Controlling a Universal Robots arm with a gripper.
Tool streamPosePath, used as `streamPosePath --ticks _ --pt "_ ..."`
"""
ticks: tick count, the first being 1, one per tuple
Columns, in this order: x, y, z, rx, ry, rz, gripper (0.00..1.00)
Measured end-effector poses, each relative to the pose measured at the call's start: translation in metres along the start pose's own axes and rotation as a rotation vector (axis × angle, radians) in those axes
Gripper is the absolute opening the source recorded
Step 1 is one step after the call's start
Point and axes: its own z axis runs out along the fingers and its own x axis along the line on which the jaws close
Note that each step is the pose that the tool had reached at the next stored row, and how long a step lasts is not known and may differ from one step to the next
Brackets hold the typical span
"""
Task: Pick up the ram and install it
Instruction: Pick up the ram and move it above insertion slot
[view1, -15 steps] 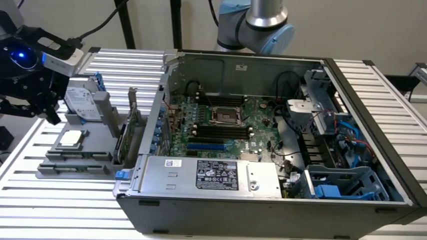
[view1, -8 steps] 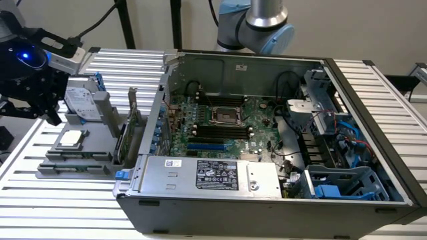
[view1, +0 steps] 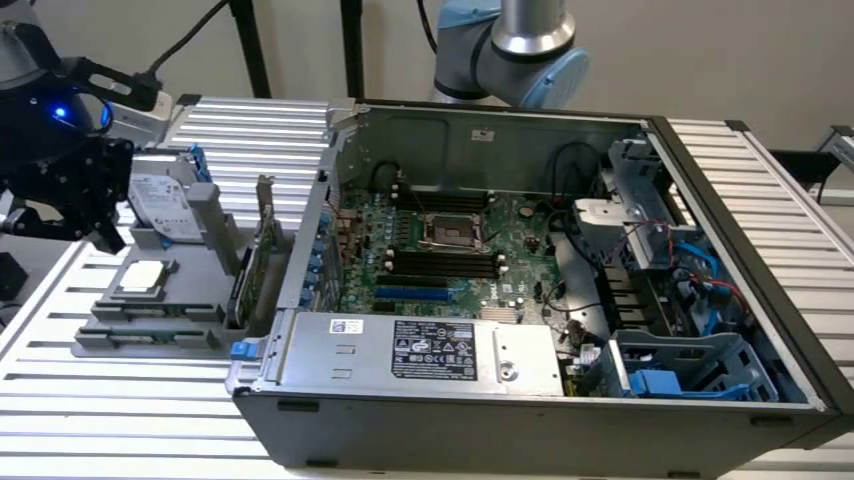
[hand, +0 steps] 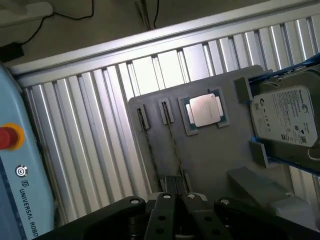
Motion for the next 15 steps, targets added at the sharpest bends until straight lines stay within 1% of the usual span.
streamPosePath --ticks 8,12,15 --pt "0.0002 0.0000 0.0023 0.0014 0.0031 -0.137 0.11" --pt "0.0018 -0.0005 0.0033 0.0020 0.0039 -0.180 0.11" --pt "0.0061 -0.0014 0.0045 0.0021 0.0041 -0.198 0.11"
